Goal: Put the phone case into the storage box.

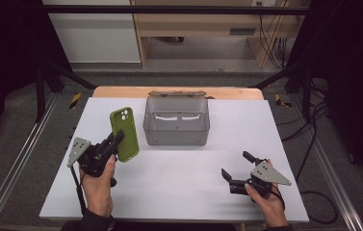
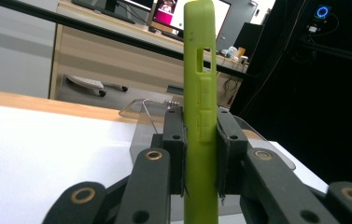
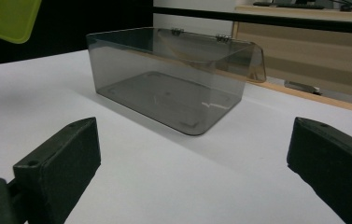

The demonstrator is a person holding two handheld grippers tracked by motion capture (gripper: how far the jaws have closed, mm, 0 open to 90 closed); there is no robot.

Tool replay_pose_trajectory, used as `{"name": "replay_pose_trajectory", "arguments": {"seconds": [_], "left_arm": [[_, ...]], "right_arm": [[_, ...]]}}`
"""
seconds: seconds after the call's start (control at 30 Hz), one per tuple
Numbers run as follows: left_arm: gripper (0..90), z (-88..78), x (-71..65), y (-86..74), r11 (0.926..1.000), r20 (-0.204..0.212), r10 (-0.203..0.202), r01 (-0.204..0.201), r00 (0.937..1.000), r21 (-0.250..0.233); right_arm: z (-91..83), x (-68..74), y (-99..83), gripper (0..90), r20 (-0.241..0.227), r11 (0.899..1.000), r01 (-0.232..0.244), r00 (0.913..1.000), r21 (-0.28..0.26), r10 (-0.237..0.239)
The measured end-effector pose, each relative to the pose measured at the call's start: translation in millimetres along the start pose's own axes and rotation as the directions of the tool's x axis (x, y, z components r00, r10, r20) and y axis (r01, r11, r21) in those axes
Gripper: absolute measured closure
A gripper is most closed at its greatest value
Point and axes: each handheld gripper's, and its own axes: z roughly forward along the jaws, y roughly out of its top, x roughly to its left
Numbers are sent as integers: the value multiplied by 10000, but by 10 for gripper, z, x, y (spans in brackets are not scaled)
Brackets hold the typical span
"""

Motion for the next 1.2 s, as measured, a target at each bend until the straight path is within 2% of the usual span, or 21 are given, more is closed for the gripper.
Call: {"name": "replay_pose_trajectory", "arguments": {"seconds": [0.13, 0.17, 0.27, 0.37, 0.47, 0.57, 0.7, 0.77, 0.8, 0.9, 1.03, 1.13, 1.2], "left_arm": [[775, 74, -25, 101, 9999, 162, -76, 74, 9998, 113], [775, 92, -36, 123, 9999, 161, -5, 3, 9999, 123], [775, 150, -68, 197, 9997, 259, -229, 226, 9994, 125], [775, 214, -162, 242, 9998, 281, 36, -41, 9996, 181], [775, 299, -257, 242, 9995, 323, 32, -43, 9995, 325], [775, 409, -340, 275, 9986, 371, 229, -246, 9991, 461], [775, 546, -403, 333, 9973, 483, 267, -300, 9985, 678], [775, 626, -429, 363, 9956, 511, 488, -527, 9975, 771], [775, 672, -431, 384, 9944, 507, 680, -718, 9964, 773], [775, 818, -421, 441, 9865, 315, 1470, -1488, 9886, 687], [776, 1002, -410, 493, 9811, 239, 1677, -1692, 9856, 944], [776, 1134, -420, 505, 9723, 133, 2025, -2026, 9792, 1167], [775, 1211, -408, 510, 9727, 77, 1922, -1916, 9813, 1312]], "right_arm": [[25, -1, 11, 32, 66, 9994, -347, 9994, -59, 347], [29, 2, 15, 32, 79, 9994, -352, 9993, -77, 353], [36, 21, 15, 32, -13, 9994, -344, 9994, -45, 344], [28, 31, 16, 32, -39, 9996, -278, 9996, -3, 278], [5, 32, 19, 34, 64, 9997, -255, 9997, -5, 255], [-15, 30, 16, 34, 153, 9997, -247, 9996, 23, 247], [-37, 48, 11, 34, 252, 9999, 11, 9997, 153, -15], [-35, 53, 4, 36, 266, 9995, 122, 9996, 287, -130], [-32, 54, 6, 36, 286, 9991, -4, 9996, 423, -8], [-35, 37, 11, 38, 447, 9985, -131, 9989, 525, 107], [-43, 21, 7, 41, 536, 9979, -222, 9984, 608, 189], [-31, 23, 6, 46, 530, 9975, -226, 9984, 672, 190], [-17, 39, 8, 47, 482, 9974, -99, 9988, 720, 64]]}}
